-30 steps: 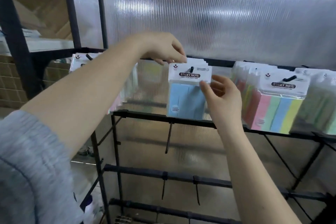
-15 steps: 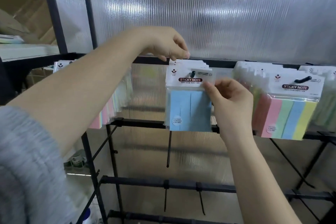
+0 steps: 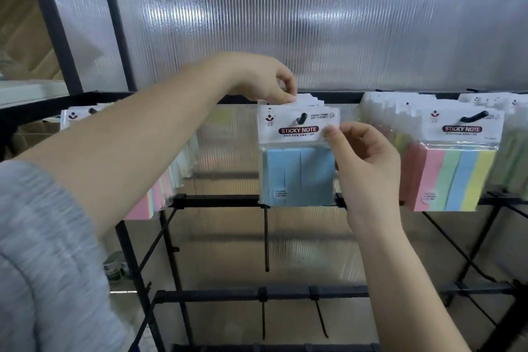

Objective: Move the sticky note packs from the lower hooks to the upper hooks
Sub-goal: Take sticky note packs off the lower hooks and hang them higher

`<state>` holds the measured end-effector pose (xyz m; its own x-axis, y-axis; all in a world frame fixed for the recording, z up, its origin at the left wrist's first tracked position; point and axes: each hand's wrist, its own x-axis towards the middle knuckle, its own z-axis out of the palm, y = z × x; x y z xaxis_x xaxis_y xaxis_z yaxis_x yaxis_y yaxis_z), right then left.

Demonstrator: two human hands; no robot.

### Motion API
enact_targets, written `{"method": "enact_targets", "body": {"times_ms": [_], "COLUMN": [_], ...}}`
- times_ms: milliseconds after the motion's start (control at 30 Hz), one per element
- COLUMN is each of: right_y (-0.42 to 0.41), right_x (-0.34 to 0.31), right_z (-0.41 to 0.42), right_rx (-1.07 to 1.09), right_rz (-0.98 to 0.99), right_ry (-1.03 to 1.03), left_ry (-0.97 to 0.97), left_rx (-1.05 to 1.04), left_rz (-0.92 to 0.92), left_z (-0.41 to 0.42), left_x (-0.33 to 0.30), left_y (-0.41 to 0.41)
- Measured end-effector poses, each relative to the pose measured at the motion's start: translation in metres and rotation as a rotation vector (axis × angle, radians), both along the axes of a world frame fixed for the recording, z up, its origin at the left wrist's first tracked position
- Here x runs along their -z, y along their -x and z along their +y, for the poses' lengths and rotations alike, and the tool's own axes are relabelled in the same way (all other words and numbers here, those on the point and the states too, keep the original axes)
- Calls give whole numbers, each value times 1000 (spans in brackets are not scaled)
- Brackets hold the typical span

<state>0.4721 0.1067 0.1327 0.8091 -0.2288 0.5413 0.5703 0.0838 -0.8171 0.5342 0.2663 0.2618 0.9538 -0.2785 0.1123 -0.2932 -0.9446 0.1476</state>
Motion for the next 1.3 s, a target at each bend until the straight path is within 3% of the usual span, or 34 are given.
{"method": "enact_targets", "body": {"times_ms": [200, 433, 500, 567, 700, 867, 1067, 1300], "right_y": [3, 7, 7, 6, 5, 2, -1, 2], "right_x": [4, 4, 4, 5, 7, 6, 5, 3], "right_z": [5, 7, 8, 9, 10, 9, 10, 4], "right_rx": [34, 66, 71, 75, 52, 41, 39, 30], "right_rz": [34, 2, -8, -12, -20, -25, 0, 9], "right_ry": [60, 75, 85, 102, 155, 177, 133, 160], "left_ry": [1, 100, 133, 33, -82, -100, -24, 121], "left_rx": [29, 120, 79, 16, -20, -34, -69, 61], "left_rz": [-65, 41, -41, -158, -56, -87, -54, 2], "left_z": [-1, 3, 3, 2, 1, -1, 2, 6], "left_x": [3, -1, 0, 3, 7, 7, 9, 8], "left_y": [0, 6, 0, -9, -16, -20, -29, -24]}}
